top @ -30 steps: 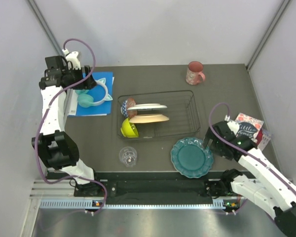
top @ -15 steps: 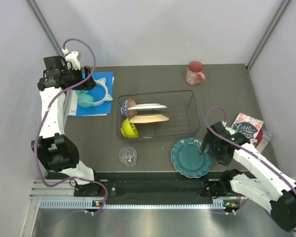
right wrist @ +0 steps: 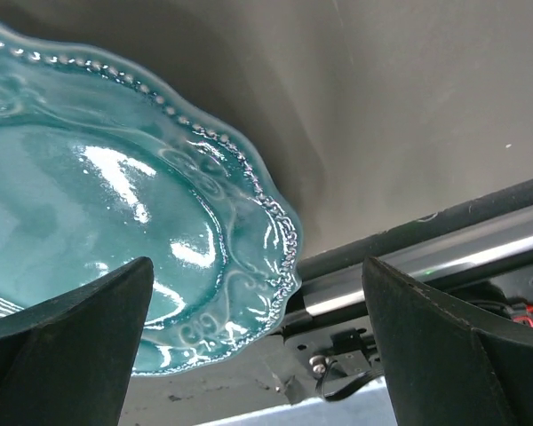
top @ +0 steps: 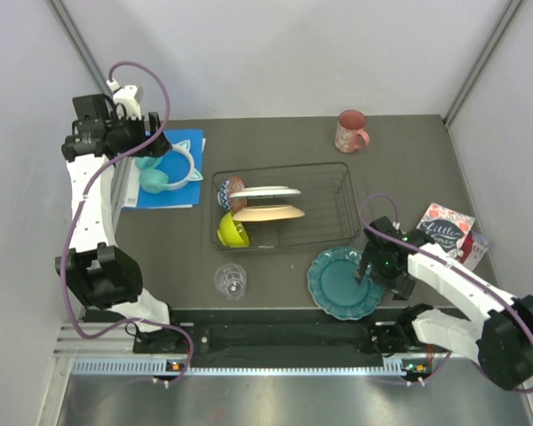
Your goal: Load the mixed dishes into the dish rack
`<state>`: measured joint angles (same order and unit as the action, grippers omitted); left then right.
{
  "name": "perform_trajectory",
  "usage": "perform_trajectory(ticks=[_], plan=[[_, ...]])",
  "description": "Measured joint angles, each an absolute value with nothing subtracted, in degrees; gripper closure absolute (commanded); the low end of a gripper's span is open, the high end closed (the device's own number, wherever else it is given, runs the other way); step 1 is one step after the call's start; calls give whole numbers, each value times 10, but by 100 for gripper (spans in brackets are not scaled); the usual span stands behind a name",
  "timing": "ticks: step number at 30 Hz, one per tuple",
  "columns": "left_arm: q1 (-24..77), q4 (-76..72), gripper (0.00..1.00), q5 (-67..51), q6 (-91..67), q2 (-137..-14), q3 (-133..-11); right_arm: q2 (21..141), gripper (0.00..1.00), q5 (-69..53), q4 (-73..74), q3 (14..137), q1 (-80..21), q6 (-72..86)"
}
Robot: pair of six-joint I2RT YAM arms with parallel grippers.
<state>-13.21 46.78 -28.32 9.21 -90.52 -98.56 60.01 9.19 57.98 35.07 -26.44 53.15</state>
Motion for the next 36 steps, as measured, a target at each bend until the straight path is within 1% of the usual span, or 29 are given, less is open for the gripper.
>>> perform_trajectory(ticks=[5, 9, 14, 18, 20, 21, 23, 24, 25, 27, 28, 30, 32, 33, 34, 35, 36], plan=[[-132, 465, 22, -290, 92, -901, -1005, 648, 0, 69, 556, 357, -264, 530], [-132, 466, 22, -286, 97, -901, -1004, 684, 3, 38, 515, 357, -264, 531], [-136, 470, 22, -286, 105, -901, -1005, 679, 4, 33, 500, 352, -264, 542], [-136, 484, 22, -287, 107, -905, -1026, 647, 16, 17, 454, 311, -263, 564], [-136, 489, 22, -287, 107, -907, -1046, 624, 24, 12, 448, 299, -261, 572], [-136, 495, 22, -287, 109, -907, -1056, 615, 34, 10, 445, 292, -261, 575], [-136, 507, 22, -287, 112, -912, -1081, 596, 44, -4, 432, 279, -261, 582], [-136, 512, 22, -287, 114, -914, -1093, 585, 51, -11, 422, 270, -261, 589], [-136, 516, 21, -287, 116, -917, -1105, 573, 56, -18, 407, 261, -261, 596], [-136, 524, 21, -287, 119, -921, -1124, 544, 62, -30, 374, 238, -261, 611], [-136, 528, 21, -287, 120, -923, -1132, 530, 62, -34, 358, 227, -261, 618], [-136, 543, 21, -286, 121, -926, -1149, 505, 67, -36, 335, 207, -261, 632], [-137, 555, 21, -285, 123, -928, -1166, 482, 79, -34, 315, 191, -261, 641], [-137, 560, 21, -284, 124, -928, -1173, 474, 90, -33, 311, 185, -261, 641], [-137, 564, 21, -283, 125, -928, -1178, 467, 96, -35, 306, 179, -261, 641], [-137, 567, 21, -282, 126, -928, -1181, 461, 100, -41, 303, 175, -262, 639], [-137, 570, 21, -281, 128, -927, -1183, 453, 100, -53, 297, 171, -263, 637]])
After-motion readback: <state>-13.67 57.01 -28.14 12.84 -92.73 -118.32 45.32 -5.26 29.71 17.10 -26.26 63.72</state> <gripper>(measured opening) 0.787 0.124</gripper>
